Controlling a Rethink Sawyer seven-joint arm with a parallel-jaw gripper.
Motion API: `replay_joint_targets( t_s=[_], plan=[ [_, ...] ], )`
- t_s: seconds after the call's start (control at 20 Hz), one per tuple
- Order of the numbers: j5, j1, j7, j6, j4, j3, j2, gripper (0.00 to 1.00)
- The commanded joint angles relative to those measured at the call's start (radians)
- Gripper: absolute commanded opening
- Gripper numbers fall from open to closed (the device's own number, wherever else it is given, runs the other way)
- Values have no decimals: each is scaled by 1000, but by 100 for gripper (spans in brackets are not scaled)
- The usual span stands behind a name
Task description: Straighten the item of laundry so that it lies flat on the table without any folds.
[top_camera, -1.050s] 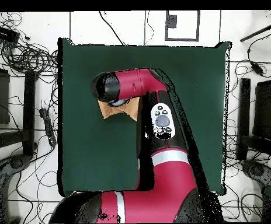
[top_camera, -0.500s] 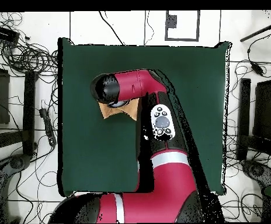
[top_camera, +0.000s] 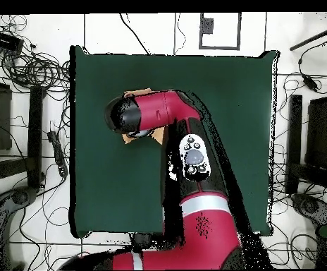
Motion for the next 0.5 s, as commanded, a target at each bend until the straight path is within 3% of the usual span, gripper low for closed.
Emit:
replay_joint_targets(
  t_s=[0.05, 0.5],
  plan=[
    [23, 52, 199, -53, 163, -8, -8, 100],
    [29, 65, 249, -171, 188, -20, 46, 100]
  ],
)
